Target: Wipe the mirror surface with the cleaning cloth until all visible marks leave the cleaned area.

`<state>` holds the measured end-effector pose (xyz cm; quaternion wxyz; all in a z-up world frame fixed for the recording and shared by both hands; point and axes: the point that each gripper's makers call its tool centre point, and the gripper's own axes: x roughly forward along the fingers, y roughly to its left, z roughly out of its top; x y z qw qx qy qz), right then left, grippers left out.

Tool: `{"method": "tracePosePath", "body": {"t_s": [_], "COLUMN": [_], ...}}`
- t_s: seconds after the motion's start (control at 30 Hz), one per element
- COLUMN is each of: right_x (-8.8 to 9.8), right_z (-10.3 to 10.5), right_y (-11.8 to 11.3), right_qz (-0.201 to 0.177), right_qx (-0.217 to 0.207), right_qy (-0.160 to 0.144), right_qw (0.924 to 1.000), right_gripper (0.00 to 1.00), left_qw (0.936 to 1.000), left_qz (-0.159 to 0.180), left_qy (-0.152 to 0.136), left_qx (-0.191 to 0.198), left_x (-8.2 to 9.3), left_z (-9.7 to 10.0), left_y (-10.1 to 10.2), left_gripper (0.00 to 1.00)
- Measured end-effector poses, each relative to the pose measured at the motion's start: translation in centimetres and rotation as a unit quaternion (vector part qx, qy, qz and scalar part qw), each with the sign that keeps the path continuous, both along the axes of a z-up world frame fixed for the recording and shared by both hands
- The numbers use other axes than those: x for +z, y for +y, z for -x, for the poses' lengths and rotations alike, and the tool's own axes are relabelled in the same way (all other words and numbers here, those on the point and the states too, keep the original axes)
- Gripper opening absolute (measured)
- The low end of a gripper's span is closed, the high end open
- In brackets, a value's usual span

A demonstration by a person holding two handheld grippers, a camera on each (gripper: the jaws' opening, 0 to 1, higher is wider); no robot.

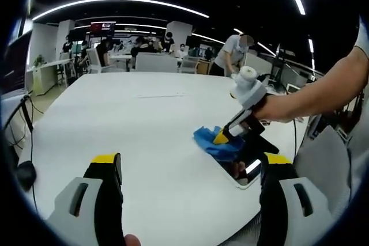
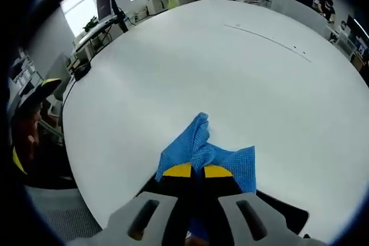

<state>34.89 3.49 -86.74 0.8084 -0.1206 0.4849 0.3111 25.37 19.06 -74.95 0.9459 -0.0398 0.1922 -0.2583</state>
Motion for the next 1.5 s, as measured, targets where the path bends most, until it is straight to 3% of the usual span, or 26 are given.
{"method": "tracePosePath", "body": {"t_s": [0.7,0.93,1.5], "right_x": [0.0,-0.1,-0.1], "right_z": [0.1,0.0,0.2], "right_y": [-3.6,-4.2,-5.1], "right_qz": [0.012,0.016,0.022], "right_qx": [-0.024,-0.031,-0.037], "right_qy": [-0.001,0.001,0.002], "right_qw": [0.9996,0.9994,0.9991], "right_gripper": [0.0,0.0,0.0], "left_qw": [0.9997,0.9998,0.9995], "left_qz": [-0.022,-0.007,-0.018], "left_qy": [0.002,0.002,0.001], "left_qx": [-0.011,-0.019,-0.027], "left_x": [-0.3,0.3,0.3], "left_z": [-0.3,-0.5,-0.7], "left_y": [-0.4,-0.8,-1.1], "left_gripper": [0.99,0.99,0.99]}}
